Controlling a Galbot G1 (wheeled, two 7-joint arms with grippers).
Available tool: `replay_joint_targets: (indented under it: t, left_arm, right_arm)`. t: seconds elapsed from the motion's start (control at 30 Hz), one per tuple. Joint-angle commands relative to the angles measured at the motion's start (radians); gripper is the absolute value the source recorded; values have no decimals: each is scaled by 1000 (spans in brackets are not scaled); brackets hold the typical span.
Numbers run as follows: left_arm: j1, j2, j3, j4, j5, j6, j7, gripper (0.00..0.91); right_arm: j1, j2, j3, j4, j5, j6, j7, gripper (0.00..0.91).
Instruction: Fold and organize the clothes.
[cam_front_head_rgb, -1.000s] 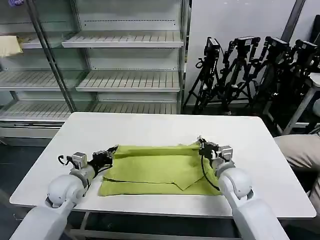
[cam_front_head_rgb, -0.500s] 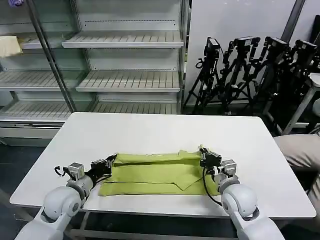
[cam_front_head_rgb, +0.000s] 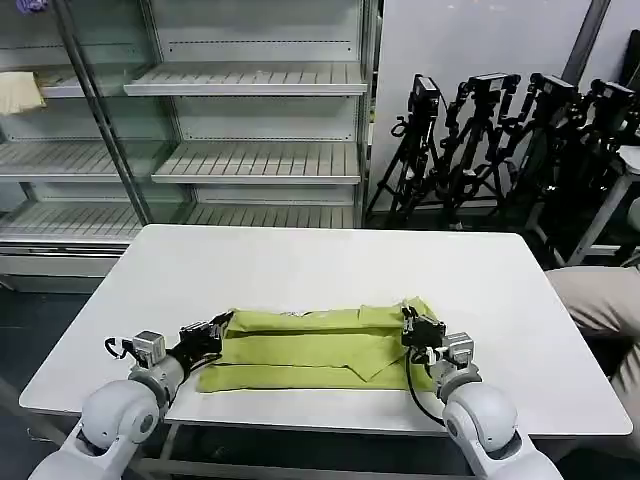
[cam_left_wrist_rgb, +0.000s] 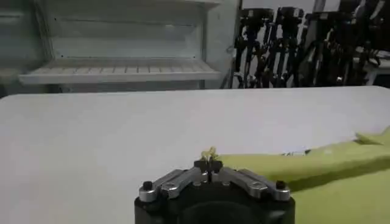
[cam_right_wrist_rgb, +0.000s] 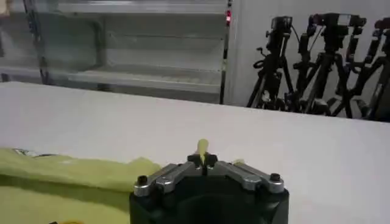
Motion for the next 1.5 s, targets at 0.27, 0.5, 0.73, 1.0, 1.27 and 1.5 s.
replay_joint_targets:
  t: [0.27,0.5,0.73,1.0,1.27,1.5]
  left_arm:
    - [102,-5,-26,-65,13,-1,0,10]
    - [130,-10,-38,-89,31,42,-11,907]
    - [122,-15,-69,-117,72,29,-44,907]
    - [148,-40,-67,-190,-43,34,-261,907]
    - [195,-99,-37,-179,-58,64,-296,907]
    - [155,-155,-15,-158,-180,65,-444,907]
  right_arm:
    - [-58,-5,36,35,-17,4,-15,0]
    - [-49,1,28,14,-32,-26,-3,907]
    - [-61,4,49,48,-51,-25,-16,907]
    - [-152,-14,117,176,-102,-1,-71,907]
    - [-194,-11,141,329,-123,-45,-55,907]
    - [-194,-11,142,362,-122,-86,-43,907]
